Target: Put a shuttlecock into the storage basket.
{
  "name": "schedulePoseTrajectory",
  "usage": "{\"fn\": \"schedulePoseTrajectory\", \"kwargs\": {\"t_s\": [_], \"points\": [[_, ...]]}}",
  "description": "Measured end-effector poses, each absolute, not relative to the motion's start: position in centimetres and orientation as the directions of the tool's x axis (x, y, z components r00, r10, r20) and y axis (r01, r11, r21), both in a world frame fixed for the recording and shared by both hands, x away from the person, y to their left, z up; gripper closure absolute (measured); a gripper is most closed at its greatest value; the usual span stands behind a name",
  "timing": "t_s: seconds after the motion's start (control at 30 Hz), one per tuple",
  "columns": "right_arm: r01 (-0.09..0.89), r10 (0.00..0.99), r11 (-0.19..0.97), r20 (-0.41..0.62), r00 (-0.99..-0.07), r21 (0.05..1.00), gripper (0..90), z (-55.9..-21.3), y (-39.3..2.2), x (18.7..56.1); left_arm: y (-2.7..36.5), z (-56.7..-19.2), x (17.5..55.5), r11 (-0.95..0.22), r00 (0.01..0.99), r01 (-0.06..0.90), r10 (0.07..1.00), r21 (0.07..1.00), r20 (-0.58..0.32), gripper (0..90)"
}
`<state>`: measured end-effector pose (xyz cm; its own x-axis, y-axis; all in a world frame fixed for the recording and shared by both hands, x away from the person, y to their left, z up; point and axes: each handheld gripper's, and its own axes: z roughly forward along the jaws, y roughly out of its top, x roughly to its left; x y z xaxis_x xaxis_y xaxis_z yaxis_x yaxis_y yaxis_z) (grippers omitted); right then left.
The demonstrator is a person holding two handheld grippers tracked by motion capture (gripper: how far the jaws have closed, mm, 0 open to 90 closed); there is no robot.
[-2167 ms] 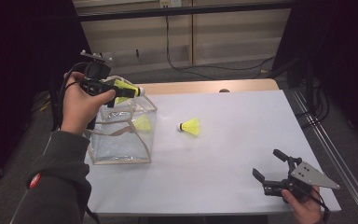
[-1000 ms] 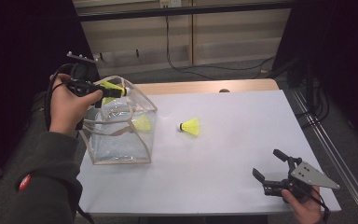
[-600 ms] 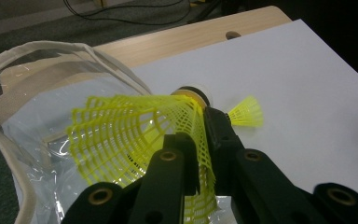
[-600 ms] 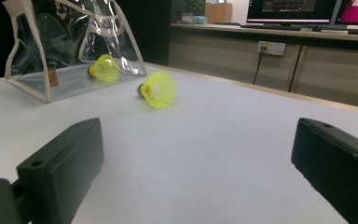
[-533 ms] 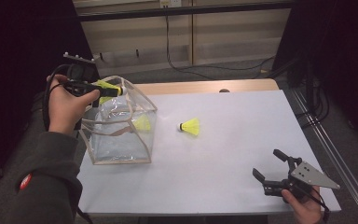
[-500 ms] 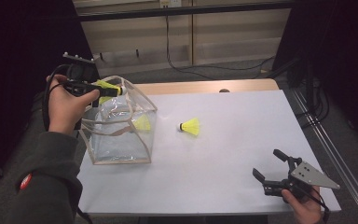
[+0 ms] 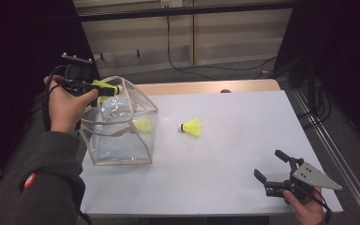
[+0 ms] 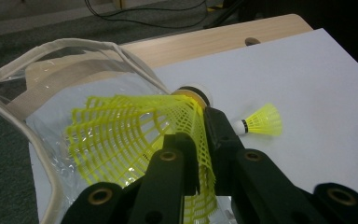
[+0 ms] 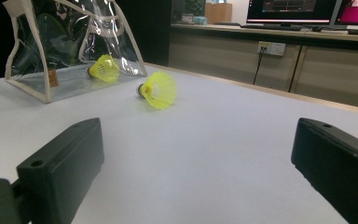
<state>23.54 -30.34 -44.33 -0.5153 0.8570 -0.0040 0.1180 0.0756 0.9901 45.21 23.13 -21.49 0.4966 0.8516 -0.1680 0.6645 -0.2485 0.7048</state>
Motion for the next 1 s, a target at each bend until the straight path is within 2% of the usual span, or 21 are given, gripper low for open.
{"fn": "schedulePoseTrajectory", "kwargs": {"t_s": [1.0], "points": [[0.117,0.856,0.077,-0.005,-0.518,0.990,2.2,-44.3,-30.4,23.5,23.8,-24.2,46.2,-0.234,0.435,0.699,0.889,0.676,-0.142,84.9]]}}
